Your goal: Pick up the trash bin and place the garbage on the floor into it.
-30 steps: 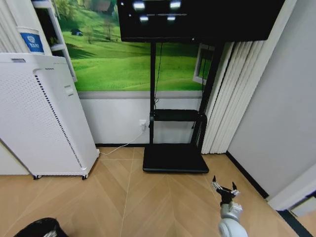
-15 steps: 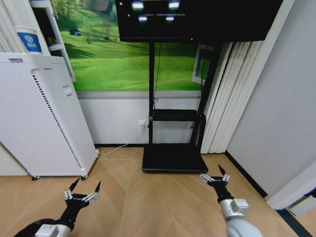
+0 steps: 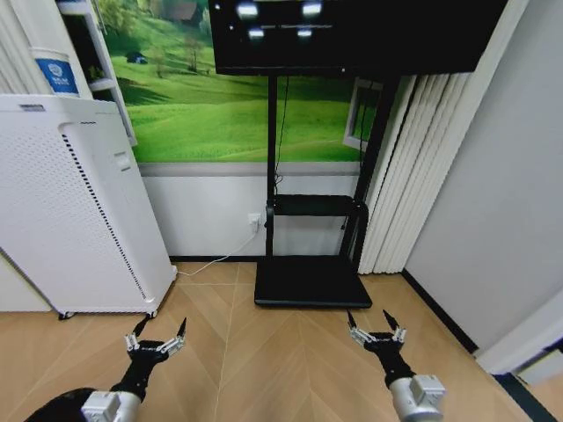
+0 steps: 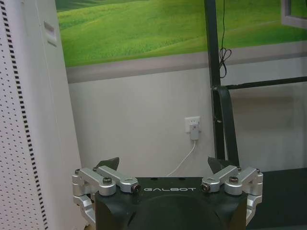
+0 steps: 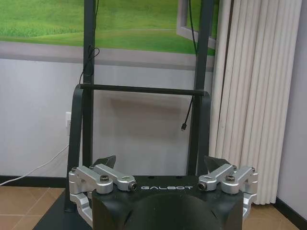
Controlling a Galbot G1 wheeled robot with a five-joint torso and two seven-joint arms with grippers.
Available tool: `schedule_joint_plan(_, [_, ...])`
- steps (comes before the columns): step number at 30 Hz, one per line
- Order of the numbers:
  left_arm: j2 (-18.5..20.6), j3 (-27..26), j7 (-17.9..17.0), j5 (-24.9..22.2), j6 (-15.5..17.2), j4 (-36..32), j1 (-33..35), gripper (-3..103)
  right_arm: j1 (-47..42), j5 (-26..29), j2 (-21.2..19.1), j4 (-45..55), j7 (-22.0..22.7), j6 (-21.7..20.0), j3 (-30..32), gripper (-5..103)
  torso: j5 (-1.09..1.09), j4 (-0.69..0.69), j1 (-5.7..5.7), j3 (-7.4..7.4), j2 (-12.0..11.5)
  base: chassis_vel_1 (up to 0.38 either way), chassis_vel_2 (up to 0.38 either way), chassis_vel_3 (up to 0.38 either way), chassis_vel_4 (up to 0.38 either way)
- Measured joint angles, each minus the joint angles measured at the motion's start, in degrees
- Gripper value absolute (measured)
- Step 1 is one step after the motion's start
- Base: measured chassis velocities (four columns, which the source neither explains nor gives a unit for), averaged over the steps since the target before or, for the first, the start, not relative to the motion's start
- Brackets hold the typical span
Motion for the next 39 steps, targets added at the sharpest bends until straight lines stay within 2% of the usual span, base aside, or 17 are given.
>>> schedule_joint_plan(5, [-0.49,2.74,-0.63,0.45,0.69,0.16,-0.04,100,-0.28,-0.17,0.53,0.29,0.79,0.61,0.18,100,0.0,0.0,0.0,0.0,0.0,0.0,0.0,0.0,0.0])
schedule_joint_plan(29, [-0.69,2.78,-0.73,0.59,0.78,0.07,0.13,100,-0.15,-0.02,0.43,0.2,0.98,0.78,0.17,100,0.0,0.0,0.03,0.14,0.18,0.0,0.0,0.0,0.0])
schedule_joint_plan(39, [-0.69,2.74,-0.72,0.58,0.77,0.05,0.15,100,-0.12,0.0,0.42,0.15,0.99,0.83,0.17,100,0.0,0.0,0.64,2.03,2.67,0.0,0.0,0.0,0.0])
